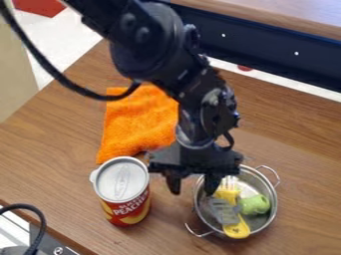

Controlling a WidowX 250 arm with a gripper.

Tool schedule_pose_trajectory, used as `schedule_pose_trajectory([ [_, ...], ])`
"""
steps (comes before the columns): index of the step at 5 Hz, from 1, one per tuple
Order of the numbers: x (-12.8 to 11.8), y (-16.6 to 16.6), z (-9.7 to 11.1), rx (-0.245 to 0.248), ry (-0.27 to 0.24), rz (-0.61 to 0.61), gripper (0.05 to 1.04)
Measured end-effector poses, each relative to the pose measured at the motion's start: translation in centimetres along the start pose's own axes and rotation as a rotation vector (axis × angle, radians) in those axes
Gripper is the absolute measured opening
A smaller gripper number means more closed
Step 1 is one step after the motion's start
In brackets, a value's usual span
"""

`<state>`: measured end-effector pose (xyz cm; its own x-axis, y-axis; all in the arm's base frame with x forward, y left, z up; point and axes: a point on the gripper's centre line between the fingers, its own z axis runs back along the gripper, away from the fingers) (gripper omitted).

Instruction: Move the silver pot in the bottom right corner of the table

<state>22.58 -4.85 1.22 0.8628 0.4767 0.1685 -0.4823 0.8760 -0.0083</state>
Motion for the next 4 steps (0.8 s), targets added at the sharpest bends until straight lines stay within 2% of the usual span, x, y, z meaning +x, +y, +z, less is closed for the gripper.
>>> schedule_pose_trajectory([
  [1, 0.6, 0.3, 1.5, -0.008, 0.015, 0.024, 0.980],
  [2, 1.9, -0.4, 2.6, -0.021, -0.002, 0.061, 0.999],
  [3, 3.8, -1.9, 2.8, -0.015, -0.035, 0.074, 0.999],
  [4, 6.4, -3.2, 2.9, 0.005, -0.076, 0.012, 0.999],
])
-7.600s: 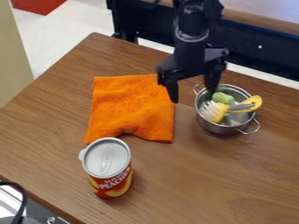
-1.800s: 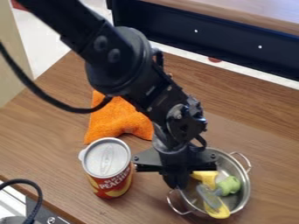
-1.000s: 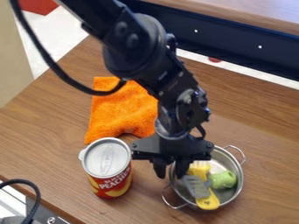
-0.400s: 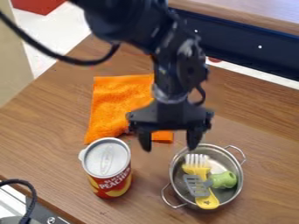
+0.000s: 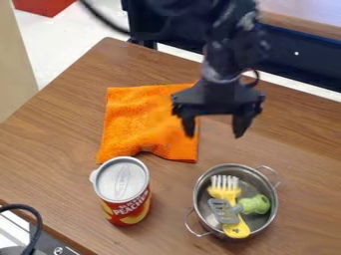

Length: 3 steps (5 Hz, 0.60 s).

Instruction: Move the silver pot in the bottom right corner of the table

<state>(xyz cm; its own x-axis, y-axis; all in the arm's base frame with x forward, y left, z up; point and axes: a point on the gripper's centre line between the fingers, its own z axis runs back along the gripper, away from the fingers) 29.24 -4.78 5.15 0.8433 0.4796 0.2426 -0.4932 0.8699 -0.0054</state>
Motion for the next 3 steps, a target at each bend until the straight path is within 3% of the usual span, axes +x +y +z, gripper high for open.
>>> schedule_pose_trajectory([
  [1, 2.2, 0.6, 0.3, -0.014, -0.032, -0.091, 0.999],
  [3, 5.7, 4.4, 0.1, -0.050, -0.025, -0.298, 0.999],
])
